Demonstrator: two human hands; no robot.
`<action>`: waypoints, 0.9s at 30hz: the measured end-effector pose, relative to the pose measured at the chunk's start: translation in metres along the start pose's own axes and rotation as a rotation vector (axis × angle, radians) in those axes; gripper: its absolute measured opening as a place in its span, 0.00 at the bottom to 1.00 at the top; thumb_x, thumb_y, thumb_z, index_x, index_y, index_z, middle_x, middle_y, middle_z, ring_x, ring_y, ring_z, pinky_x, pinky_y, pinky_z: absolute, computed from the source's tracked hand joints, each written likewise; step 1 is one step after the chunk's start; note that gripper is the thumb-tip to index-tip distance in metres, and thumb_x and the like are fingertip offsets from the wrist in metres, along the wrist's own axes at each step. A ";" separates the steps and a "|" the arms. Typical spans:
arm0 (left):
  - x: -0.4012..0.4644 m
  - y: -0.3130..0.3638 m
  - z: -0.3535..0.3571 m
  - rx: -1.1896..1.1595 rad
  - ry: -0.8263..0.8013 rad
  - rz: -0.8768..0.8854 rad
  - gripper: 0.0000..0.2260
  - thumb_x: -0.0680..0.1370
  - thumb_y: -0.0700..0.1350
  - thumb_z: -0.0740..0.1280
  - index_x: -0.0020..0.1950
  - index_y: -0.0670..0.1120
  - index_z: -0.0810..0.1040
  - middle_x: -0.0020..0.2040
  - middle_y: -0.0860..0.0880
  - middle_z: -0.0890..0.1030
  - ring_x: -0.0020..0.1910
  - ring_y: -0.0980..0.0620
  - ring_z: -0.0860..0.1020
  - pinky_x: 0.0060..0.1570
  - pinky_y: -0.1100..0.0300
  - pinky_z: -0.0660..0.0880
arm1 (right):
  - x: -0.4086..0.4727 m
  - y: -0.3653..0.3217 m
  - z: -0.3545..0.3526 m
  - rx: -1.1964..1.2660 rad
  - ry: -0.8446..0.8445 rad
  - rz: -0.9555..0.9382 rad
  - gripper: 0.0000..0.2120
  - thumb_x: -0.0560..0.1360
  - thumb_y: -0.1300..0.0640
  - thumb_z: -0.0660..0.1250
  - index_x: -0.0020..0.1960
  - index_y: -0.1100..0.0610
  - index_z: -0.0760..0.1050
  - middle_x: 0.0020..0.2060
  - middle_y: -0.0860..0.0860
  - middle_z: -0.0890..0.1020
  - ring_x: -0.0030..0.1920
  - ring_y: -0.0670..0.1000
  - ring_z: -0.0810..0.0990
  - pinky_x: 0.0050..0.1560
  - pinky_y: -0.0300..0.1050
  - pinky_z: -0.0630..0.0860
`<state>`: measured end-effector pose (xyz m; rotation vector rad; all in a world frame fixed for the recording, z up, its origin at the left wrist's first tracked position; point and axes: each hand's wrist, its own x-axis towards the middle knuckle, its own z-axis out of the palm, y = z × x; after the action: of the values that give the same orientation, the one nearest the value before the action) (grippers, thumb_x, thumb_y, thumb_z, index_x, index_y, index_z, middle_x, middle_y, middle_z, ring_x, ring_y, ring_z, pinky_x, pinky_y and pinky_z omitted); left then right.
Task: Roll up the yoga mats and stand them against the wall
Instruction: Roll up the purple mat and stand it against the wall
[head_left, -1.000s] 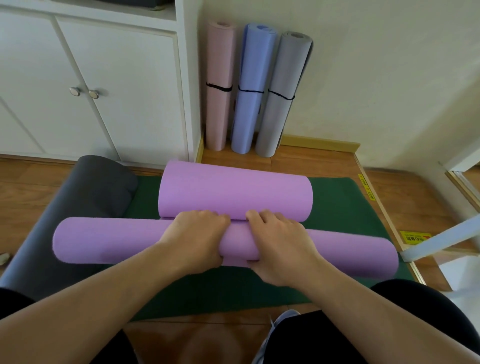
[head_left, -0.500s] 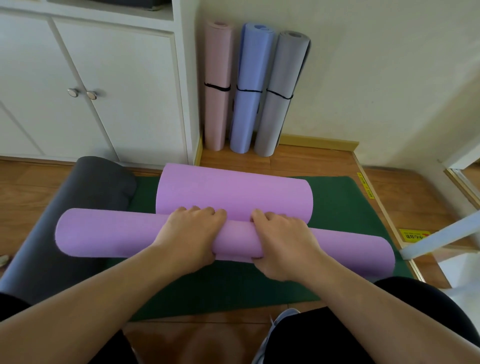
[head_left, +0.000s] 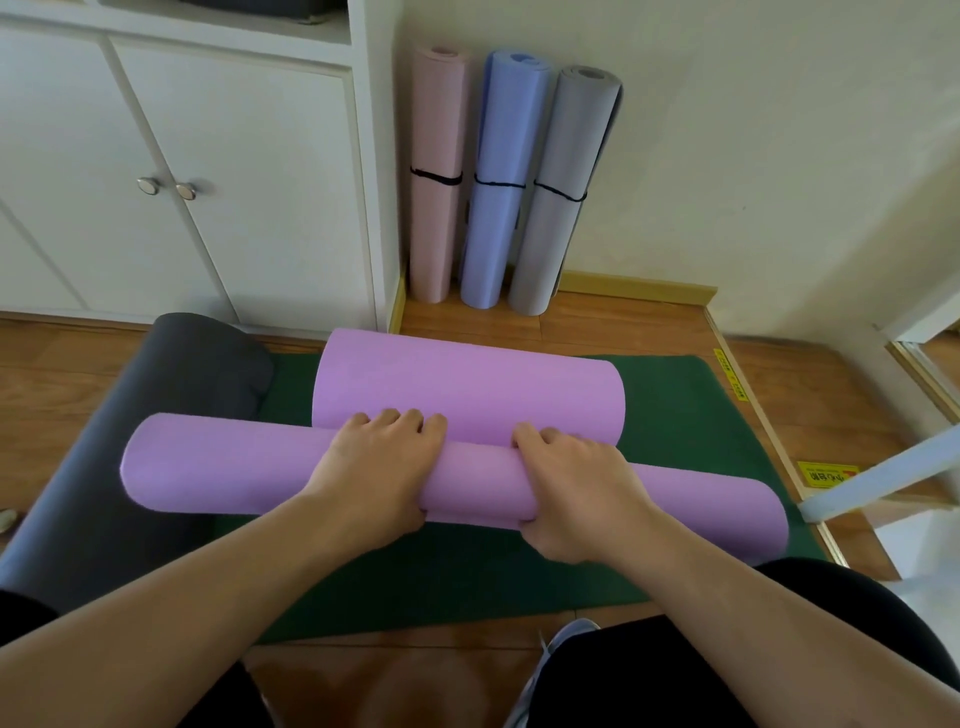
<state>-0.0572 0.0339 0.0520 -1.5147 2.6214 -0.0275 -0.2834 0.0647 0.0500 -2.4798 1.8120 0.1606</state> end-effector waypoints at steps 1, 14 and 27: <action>0.000 -0.001 -0.001 -0.035 -0.015 -0.003 0.24 0.73 0.57 0.73 0.63 0.52 0.68 0.60 0.52 0.77 0.58 0.48 0.77 0.52 0.53 0.71 | -0.001 0.000 0.000 -0.014 0.006 -0.009 0.28 0.70 0.44 0.74 0.59 0.50 0.60 0.53 0.50 0.78 0.50 0.58 0.79 0.45 0.53 0.77; 0.000 -0.001 0.003 0.056 0.060 0.030 0.30 0.73 0.58 0.75 0.70 0.50 0.68 0.64 0.49 0.76 0.61 0.46 0.76 0.62 0.51 0.73 | 0.004 0.004 -0.003 0.023 -0.020 0.016 0.27 0.69 0.39 0.73 0.57 0.49 0.62 0.50 0.49 0.81 0.47 0.58 0.81 0.45 0.54 0.79; -0.002 -0.008 -0.001 -0.011 -0.040 0.030 0.37 0.69 0.64 0.76 0.72 0.52 0.66 0.64 0.51 0.73 0.62 0.48 0.74 0.64 0.52 0.74 | 0.005 0.000 -0.006 -0.034 -0.036 -0.010 0.26 0.69 0.44 0.73 0.53 0.50 0.59 0.48 0.50 0.81 0.45 0.58 0.80 0.39 0.50 0.71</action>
<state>-0.0497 0.0314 0.0539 -1.4633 2.6168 0.0202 -0.2821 0.0594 0.0550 -2.4912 1.7975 0.2354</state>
